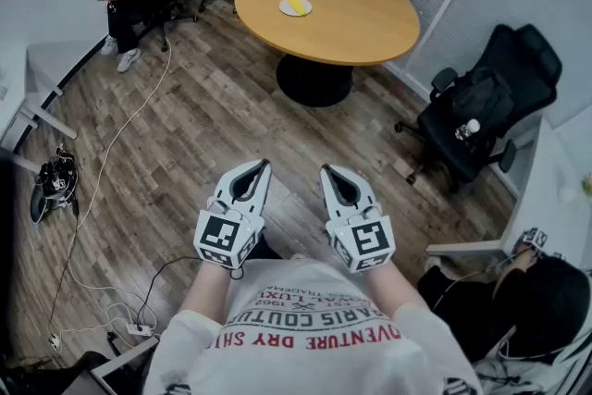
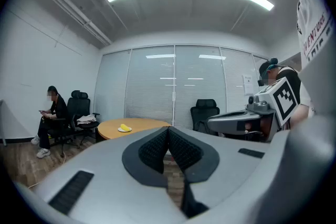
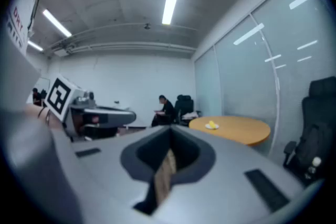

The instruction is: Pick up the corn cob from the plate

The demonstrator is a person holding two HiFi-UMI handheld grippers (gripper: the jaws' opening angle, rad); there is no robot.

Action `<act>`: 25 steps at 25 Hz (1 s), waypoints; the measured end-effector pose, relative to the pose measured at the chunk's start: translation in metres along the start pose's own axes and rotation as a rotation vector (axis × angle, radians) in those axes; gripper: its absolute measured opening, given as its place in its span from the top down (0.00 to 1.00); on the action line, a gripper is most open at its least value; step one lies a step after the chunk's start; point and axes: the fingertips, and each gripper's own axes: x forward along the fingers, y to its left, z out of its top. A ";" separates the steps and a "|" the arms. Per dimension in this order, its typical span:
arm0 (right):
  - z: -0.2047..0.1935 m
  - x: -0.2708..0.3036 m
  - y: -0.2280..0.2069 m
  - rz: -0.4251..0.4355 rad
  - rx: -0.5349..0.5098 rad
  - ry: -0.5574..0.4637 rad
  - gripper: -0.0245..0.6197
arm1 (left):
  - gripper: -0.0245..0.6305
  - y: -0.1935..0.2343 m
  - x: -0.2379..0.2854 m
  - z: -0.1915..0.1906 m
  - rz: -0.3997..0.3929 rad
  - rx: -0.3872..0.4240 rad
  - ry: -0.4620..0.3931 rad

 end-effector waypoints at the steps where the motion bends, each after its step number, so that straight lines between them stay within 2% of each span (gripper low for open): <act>1: 0.000 0.000 0.000 0.001 0.000 -0.001 0.92 | 0.91 -0.001 0.000 0.000 -0.002 0.002 0.000; 10: -0.003 -0.006 0.002 0.003 0.011 -0.001 0.92 | 0.91 -0.006 -0.004 -0.002 -0.008 -0.004 0.006; 18: -0.012 -0.004 -0.002 0.002 0.079 0.004 0.92 | 0.91 -0.003 0.001 -0.011 -0.014 -0.032 0.032; 25: -0.020 0.037 -0.011 -0.019 0.122 0.039 0.92 | 0.91 0.036 0.018 -0.019 -0.018 -0.064 0.055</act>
